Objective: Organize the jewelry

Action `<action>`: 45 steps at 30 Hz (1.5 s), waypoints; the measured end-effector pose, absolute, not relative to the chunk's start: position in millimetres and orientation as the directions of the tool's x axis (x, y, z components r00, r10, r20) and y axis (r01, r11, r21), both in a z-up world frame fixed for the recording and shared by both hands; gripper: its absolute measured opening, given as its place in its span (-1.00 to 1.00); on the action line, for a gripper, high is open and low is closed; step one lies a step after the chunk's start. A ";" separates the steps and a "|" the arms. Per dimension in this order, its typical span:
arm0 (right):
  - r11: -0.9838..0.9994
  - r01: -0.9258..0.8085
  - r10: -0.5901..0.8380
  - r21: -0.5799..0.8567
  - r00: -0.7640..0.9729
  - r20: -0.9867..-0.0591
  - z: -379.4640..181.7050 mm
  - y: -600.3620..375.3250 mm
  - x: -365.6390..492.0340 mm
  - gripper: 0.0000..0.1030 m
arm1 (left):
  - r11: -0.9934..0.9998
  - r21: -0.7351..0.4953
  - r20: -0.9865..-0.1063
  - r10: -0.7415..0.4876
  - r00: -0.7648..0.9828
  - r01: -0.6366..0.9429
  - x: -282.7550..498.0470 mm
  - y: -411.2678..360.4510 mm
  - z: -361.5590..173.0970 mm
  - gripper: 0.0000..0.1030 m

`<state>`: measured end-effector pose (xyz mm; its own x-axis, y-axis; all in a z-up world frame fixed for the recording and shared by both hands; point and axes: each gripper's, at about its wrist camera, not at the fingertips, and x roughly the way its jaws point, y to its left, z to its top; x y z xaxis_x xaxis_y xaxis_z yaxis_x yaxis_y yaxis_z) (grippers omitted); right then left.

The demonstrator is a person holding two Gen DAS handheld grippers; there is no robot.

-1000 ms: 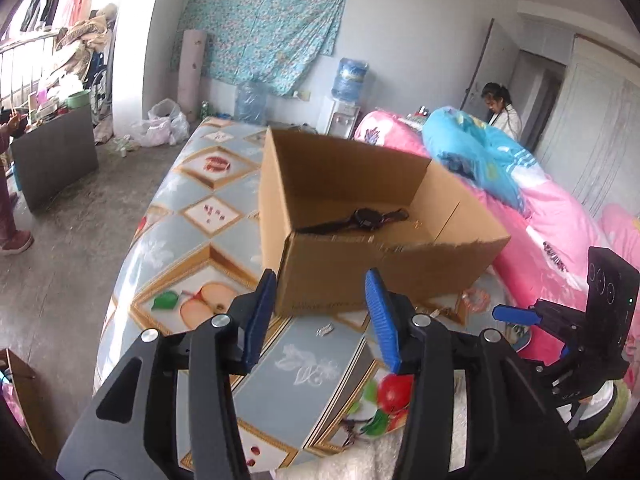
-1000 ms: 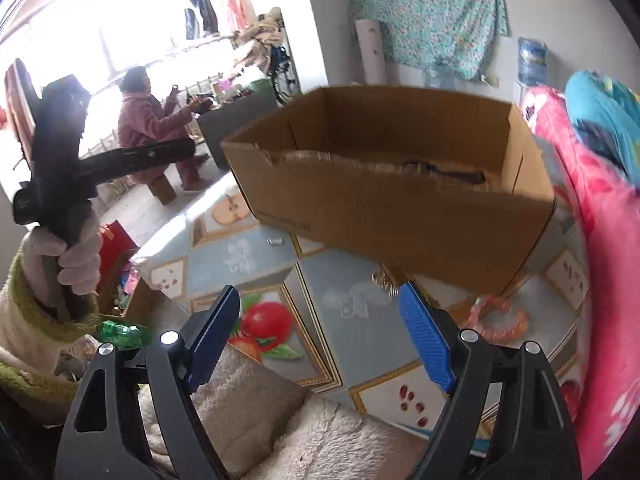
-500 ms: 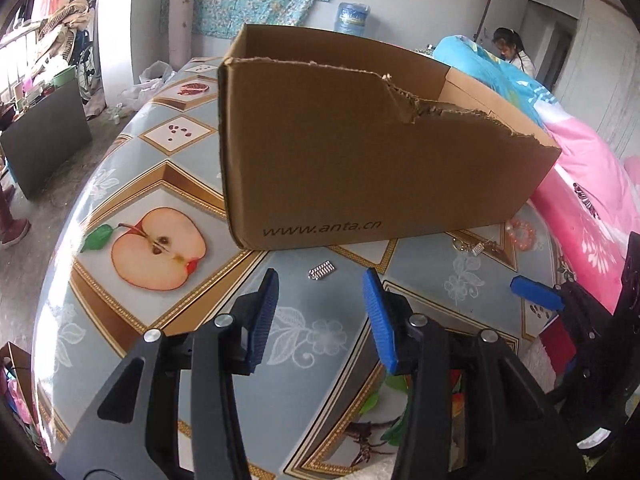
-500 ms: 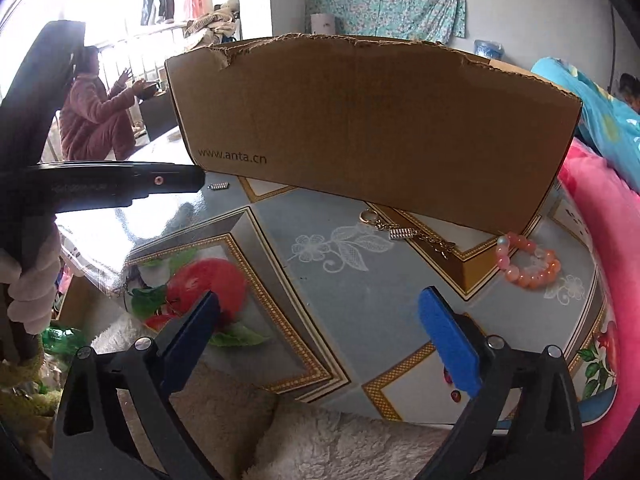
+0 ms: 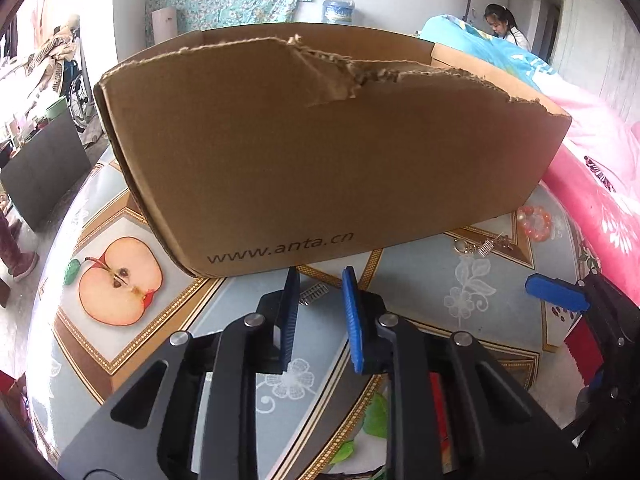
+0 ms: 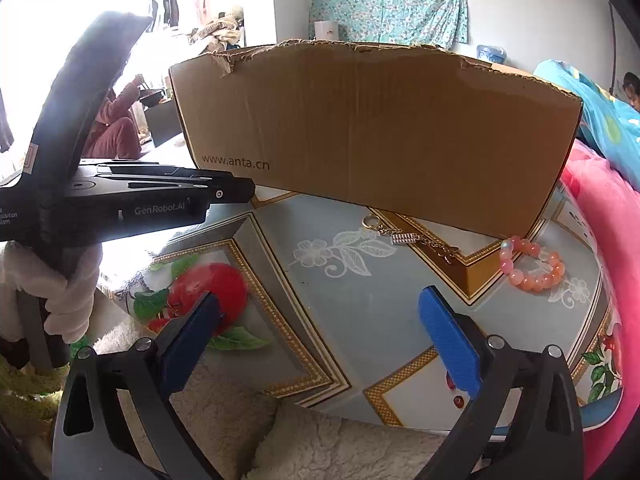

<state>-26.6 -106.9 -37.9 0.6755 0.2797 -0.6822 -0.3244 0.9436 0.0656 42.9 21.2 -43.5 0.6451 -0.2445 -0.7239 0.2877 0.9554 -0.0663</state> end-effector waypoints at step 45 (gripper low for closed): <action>0.817 -0.359 0.568 0.451 0.635 -0.523 -49.8 -164.8 -18.4 0.88 | 0.964 -0.048 -0.720 -0.214 0.660 0.261 26.2 28.3 -39.3 -0.77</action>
